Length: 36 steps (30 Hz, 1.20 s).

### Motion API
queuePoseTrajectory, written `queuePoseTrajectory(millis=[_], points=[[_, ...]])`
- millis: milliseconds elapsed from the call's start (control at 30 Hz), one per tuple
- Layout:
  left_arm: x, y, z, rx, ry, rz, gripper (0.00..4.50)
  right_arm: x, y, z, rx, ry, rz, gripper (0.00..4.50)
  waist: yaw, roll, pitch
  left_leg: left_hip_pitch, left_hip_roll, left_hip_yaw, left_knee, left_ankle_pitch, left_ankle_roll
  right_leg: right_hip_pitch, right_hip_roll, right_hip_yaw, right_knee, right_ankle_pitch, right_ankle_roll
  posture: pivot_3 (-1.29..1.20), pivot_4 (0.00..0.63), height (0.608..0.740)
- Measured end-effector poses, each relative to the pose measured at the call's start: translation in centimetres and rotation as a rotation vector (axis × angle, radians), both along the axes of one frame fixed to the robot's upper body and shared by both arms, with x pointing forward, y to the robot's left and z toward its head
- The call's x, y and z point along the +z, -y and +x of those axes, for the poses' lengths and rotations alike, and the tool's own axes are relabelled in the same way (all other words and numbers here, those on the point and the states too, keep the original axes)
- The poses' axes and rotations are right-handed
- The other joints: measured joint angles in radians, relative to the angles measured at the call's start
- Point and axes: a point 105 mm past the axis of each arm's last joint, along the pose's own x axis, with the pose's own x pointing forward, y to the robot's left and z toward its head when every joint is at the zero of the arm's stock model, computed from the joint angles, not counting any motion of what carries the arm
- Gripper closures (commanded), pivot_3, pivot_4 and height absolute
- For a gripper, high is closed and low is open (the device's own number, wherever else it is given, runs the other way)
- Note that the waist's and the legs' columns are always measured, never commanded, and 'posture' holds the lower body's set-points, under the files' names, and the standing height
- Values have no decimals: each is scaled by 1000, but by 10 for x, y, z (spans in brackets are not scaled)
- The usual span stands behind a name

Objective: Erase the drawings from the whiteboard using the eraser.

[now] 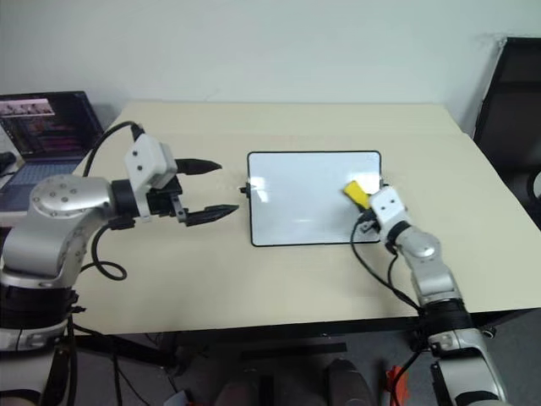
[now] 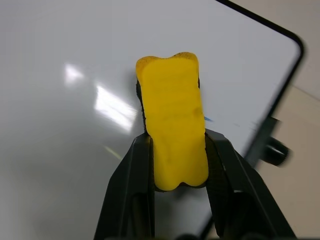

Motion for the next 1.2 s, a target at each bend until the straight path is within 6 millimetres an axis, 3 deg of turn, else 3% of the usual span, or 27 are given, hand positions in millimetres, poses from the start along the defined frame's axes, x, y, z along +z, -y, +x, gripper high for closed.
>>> queuePoseTrajectory(millis=[133, 333, 467, 533, 600, 667, 733, 767, 900, 1100, 1200], points=[[1, -1, 2, 1, 0, -2, 0, -4, 21, -5, -54, -12, 11, 3514, 2, -2, -1, -1, 0, 0, 0, 0, 0, 1, 0, 0, -2, 0, 0, 0, 150, 740], [-1, 2, 5, -12, -11, 1, 0, -3, 26, -9, -57, -14, 28, 3514, 9, -2, -1, -2, 0, 0, 0, 0, 0, 1, -1, 0, -4, 0, 0, 0, 150, 740], [2, 4, 5, -29, 0, -3, 0, 12, 30, -25, 24, -58, 283, 3515, 20, 1, 1, -12, 0, -1, -3, 0, 0, -9, 0, -1, -5, 0, 1, 0, 150, 740], [3, 8, 5, -50, -2, -19, 0, 33, 36, -31, 53, -39, 401, 3515, 22, 4, 3, -23, -1, 0, -3, 0, 0, -21, 0, 0, -3, 4, 7, 0, 150, 740], [3, 14, 6, -76, -7, -39, 0, 56, 61, -31, -13, 25, 478, 3515, 24, 4, 3, -32, 0, -1, -4, 0, 0, -29, 0, -2, -2, 6, 4, 0, 150, 740], [-3, 25, 4, -117, -29, -52, 0, 68, 106, -32, -181, 89, 484, 3515, 26, 5, 3, -34, -1, -1, -4, 0, 0, -30, 0, -3, -3, 5, 2, 0, 150, 740], [-8, 34, 3, -154, -51, -68, 0, 61, 142, -37, -326, 94, 468, 3515, 29, 4, 3, -35, 0, -1, -5, -1, 0, -30, 0, -5, -5, 4, 2, 0, 150, 740], [-12, 43, 2, -181, -67, -84, 0, 45, 156, -40, -386, 54, 462, 3515, 28, 4, 3, -35, 0, 0, -6, -2, 1, -29, 0, -5, -7, 4, 2, 0, 150, 740], [-28, 77, -8, -299, -127, -121, 0, -26, 175, -44, -509, -178, 432, 3515, 19, 7, 5, -35, 0, 3, -6, -2, 2, -29, -1, -3, -9, 4, 2, 0, 150, 740], [-29, 87, -15, -334, -134, -123, 0, -22, 185, -30, -504, -193, 363, 3515, -3, 11, 6, -33, 0, 3, -5, -2, 2, -28, 1, -1, -9, 4, 2, 0, 150, 740], [-29, 85, -15, -332, -133, -116, 0, -22, 183, -22, -489, -216, 331, 2650, -5, 11, 6, -33, 0, 4, -5, -2, 2, -27, 1, -1, -9, 4, 3, 0, 150, 740]])
